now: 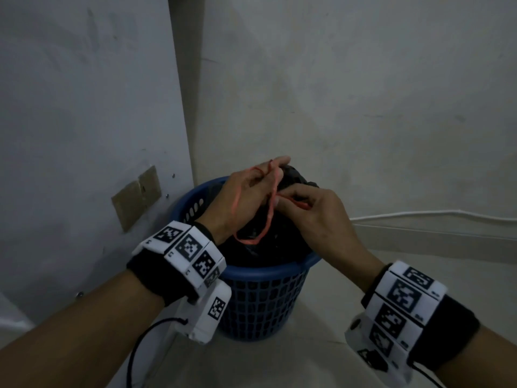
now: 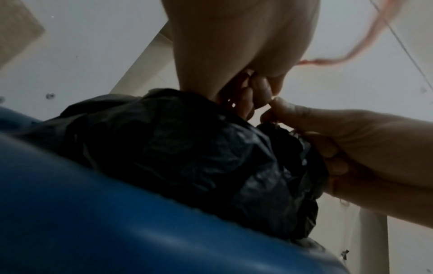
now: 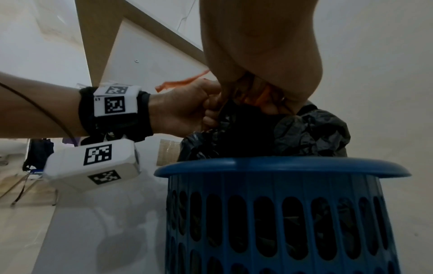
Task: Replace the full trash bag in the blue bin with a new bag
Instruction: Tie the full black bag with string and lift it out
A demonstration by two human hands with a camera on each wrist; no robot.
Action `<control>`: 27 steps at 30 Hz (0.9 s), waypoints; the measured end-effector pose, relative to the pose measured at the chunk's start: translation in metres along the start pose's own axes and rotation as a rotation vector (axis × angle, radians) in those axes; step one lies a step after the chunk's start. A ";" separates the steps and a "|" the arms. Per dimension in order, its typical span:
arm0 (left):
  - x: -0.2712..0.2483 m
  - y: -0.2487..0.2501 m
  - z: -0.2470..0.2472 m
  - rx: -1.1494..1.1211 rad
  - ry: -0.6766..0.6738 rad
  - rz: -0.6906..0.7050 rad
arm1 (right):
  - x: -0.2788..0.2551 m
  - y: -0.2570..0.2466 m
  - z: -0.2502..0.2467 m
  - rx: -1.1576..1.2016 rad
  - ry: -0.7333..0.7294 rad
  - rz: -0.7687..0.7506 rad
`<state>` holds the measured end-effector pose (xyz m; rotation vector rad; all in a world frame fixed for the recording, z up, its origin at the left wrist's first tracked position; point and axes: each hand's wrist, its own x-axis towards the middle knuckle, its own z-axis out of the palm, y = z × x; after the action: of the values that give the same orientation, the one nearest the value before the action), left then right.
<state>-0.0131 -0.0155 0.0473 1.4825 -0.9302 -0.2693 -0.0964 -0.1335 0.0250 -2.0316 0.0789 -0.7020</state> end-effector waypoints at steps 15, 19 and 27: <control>-0.005 -0.016 0.000 0.475 0.146 0.224 | 0.005 -0.010 -0.006 0.428 0.246 0.492; -0.007 -0.022 -0.002 0.540 0.124 0.347 | 0.004 -0.009 -0.005 0.431 0.249 0.501; -0.010 -0.024 0.002 0.741 0.244 0.395 | 0.001 -0.011 -0.003 0.437 0.215 0.508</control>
<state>-0.0112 -0.0131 0.0210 1.8880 -1.1573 0.5964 -0.0994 -0.1306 0.0353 -1.4305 0.5045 -0.5489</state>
